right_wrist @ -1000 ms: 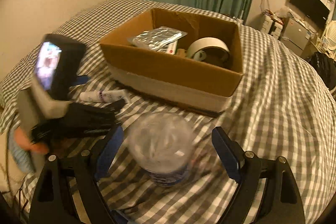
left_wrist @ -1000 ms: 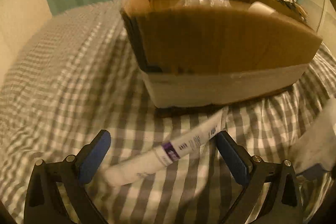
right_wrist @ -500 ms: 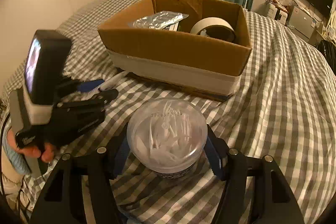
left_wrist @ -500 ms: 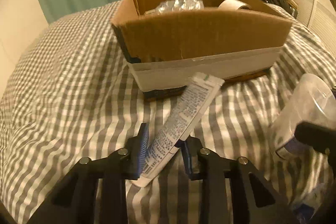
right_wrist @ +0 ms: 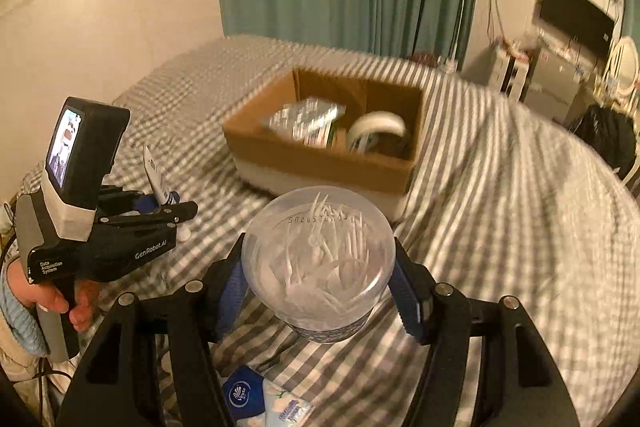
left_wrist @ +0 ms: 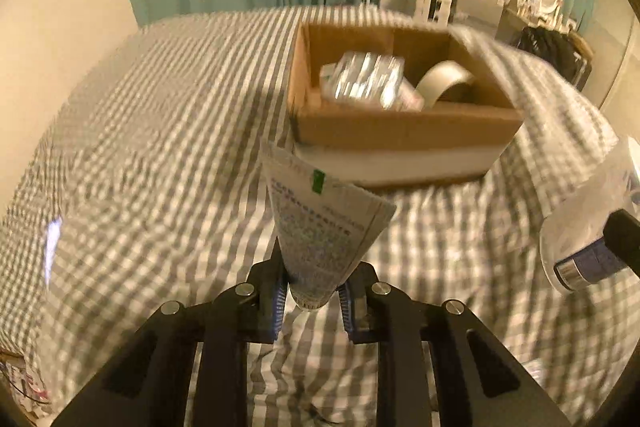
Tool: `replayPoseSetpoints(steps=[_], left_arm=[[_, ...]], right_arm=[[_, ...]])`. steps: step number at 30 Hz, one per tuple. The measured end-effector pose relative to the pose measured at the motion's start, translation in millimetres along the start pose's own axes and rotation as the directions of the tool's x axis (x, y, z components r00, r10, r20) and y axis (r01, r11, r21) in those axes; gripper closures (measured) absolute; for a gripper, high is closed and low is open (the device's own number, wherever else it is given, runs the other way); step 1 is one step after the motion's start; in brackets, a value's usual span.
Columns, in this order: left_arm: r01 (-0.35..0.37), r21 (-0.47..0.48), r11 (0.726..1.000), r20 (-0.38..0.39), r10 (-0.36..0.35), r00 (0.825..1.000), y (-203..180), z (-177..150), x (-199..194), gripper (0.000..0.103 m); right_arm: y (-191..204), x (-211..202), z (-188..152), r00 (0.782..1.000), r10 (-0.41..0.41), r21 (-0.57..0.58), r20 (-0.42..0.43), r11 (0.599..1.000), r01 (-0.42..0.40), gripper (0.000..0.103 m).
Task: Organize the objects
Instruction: 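Drop the ointment tube and swab tub into the cardboard box, opening both tools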
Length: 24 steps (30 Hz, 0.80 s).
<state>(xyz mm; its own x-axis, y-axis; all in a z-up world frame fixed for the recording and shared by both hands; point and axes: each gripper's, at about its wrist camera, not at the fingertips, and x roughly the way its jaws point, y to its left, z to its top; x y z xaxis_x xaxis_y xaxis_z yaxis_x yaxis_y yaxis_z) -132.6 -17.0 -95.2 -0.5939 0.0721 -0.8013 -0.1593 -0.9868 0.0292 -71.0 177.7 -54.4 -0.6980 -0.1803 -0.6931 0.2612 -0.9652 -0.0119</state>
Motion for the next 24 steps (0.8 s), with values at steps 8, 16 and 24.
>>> replayPoseSetpoints(steps=[8, 16, 24], left_arm=[[0.047, 0.034, 0.998, 0.188, -0.053, 0.981, -8, 75, -59, 0.081], [0.069, 0.049, 0.996, 0.267, -0.080, 0.960, -19, 147, -54, 0.081], [0.115, 0.059, 0.992, 0.228, -0.126, 0.965, -24, 193, 21, 0.081]], right_arm=[[-4, -52, 67, 0.981, -0.058, -0.053, 0.185, 0.996, 0.069, 0.040], [-23, -48, 130, 0.957, -0.066, -0.043, 0.284, 0.996, 0.081, 0.040], [-47, 31, 178, 0.967, -0.051, -0.036, 0.248, 0.997, 0.062, 0.040]])
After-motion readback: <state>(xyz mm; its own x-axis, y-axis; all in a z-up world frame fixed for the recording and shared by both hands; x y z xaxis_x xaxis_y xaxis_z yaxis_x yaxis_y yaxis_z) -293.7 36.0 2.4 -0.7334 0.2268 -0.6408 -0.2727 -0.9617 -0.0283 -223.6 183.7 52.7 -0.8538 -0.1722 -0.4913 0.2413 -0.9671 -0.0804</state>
